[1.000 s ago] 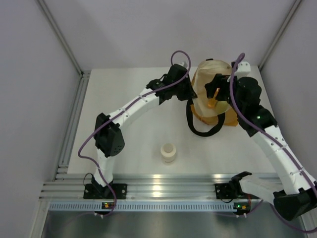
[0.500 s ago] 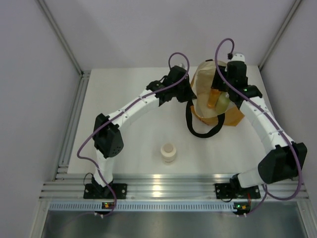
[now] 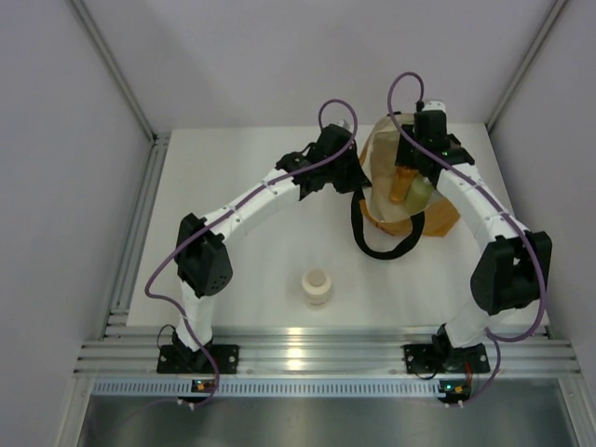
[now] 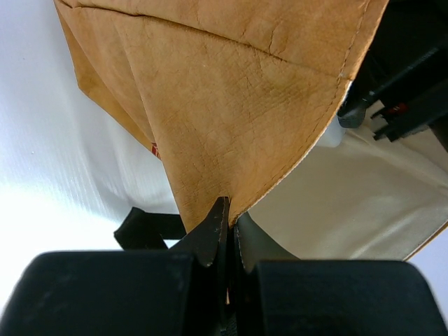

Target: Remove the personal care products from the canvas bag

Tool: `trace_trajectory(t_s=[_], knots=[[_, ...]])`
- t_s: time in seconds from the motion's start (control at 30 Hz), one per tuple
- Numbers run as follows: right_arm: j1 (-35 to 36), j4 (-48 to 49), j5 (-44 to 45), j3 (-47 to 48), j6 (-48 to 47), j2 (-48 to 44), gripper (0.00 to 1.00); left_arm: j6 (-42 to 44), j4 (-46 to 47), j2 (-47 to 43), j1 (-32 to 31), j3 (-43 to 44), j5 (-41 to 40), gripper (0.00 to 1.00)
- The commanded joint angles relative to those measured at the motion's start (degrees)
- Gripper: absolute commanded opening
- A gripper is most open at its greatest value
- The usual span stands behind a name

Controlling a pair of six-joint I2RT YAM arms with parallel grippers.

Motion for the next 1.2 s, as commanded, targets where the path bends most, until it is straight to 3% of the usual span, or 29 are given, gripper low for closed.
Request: trace_trajectory(t_s=[0.0,0.6,0.7,0.83,0.9,0.93,1.17], knots=[[-1.1,1.3,2.7,2.7,-0.4,1.8,0.5,0.3,0.3,-2.9,-0.8,0.6,2.1,0.0],[-2.2,11.1,2.8,-3.3,0.0,3.2,0.43,0.8,0.3,-2.9,-0.8,0.1,3.0,0.0],[-2.2,11.3,2.9,-3.3,-0.2,3.7,0.38,0.8,0.3,-2.9,-0.8,0.1,2.9,0.0],[-2.2,11.5,2.6,-3.9,0.1,3.4,0.22,0.9,0.3,-3.0,-0.8,0.1,2.7,0.0],[-2.2,12.2,1.7,-4.4,0.1,2.7,0.12,0.8,0.3,-3.0,-0.8,0.1,2.7,0.0],[-2.1,12.4,1.6,-4.7,0.1,1.7,0.0,0.8,0.3,-2.9,-0.8,0.2,2.7,0.0],[0.5,12.7,1.1,-2.4,-3.3,-5.7,0.0,0.7,0.3,-2.5,-0.8,0.5,2.7,0.0]])
